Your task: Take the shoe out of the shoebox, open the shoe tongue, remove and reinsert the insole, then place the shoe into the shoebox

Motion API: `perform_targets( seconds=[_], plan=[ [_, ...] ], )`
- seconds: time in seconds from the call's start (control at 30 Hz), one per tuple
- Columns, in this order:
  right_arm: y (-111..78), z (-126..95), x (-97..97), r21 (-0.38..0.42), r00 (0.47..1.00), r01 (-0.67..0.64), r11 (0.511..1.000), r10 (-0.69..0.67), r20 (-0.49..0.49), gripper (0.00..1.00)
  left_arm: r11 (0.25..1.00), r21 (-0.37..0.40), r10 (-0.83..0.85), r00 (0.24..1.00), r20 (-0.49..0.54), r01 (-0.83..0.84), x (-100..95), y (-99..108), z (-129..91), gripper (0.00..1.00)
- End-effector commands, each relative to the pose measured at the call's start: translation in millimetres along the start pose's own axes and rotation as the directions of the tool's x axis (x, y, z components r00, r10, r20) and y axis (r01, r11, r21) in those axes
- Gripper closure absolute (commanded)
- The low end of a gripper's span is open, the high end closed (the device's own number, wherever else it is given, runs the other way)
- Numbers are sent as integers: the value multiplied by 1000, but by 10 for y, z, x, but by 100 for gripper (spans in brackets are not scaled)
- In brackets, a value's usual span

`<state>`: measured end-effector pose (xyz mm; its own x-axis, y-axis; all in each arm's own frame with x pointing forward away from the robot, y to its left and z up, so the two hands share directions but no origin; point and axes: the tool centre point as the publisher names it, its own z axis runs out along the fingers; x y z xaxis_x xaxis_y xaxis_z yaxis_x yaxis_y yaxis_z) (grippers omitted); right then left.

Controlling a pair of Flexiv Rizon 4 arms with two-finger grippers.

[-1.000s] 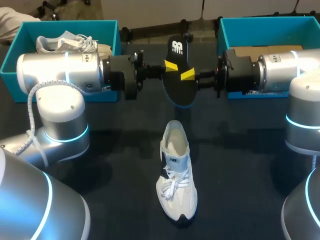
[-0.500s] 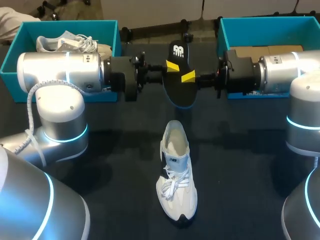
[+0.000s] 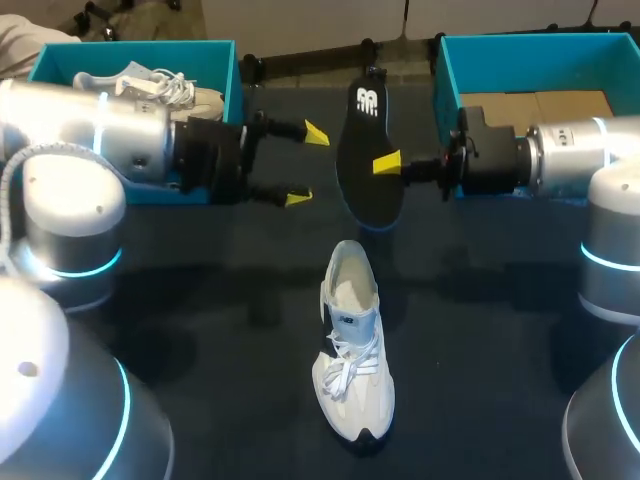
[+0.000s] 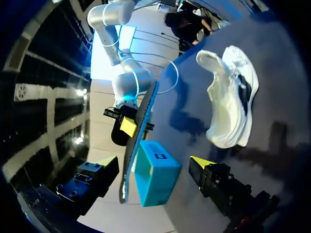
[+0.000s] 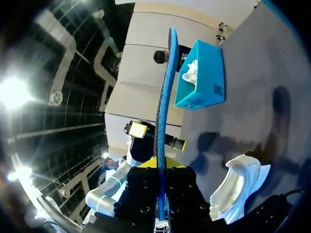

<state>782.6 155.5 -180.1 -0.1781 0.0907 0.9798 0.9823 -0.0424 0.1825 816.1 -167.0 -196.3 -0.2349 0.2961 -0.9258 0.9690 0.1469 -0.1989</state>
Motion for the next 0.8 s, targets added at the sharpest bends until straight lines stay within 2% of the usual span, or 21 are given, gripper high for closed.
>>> perform_targets(
  seconds=[0.03, 0.3, 0.33, 0.43, 0.5, 0.67, 0.77, 0.8],
  plan=[
    [8, 8, -37, 1, 1000, 1, 1000, -1, -5, 100, 1000, -3, -4, 996, -93, 4, -57, -49, -122, 0],
    [8, 8, -37, 1, 1000, 1, 1000, -1, -5, 100, 1000, -3, -4, 996, -93, 4, -57, -49, -122, 0],
    [8, 8, -37, 1, 1000, 1, 1000, -1, -5, 100, 997, -76, -42, 993, -108, 34, -7, -124, -66, 0],
    [-12, -1, -27, 6, 1000, 31, 1000, -31, 8, 100, 964, -200, -209, 967, -149, 177, 182, -292, -35, 0],
    [-51, -57, -48, -29, 998, 54, 998, -53, 20, 100, 918, -287, -327, 931, -162, 273, 277, -370, -59, 0],
    [-123, -142, -80, -73, 993, 105, 992, -101, 59, 100, 830, -369, -510, 837, -198, 418, 445, -496, -199, 0],
    [-178, -187, -78, -104, 989, 144, 984, -139, 52, 100, 775, -403, -595, 776, -208, 486, 553, -531, -246, 0],
    [-199, -202, -81, -115, 987, 156, 981, -151, 50, 100, 746, -435, -629, 747, -213, 504, 596, -548, -246, 0]
  ],
)
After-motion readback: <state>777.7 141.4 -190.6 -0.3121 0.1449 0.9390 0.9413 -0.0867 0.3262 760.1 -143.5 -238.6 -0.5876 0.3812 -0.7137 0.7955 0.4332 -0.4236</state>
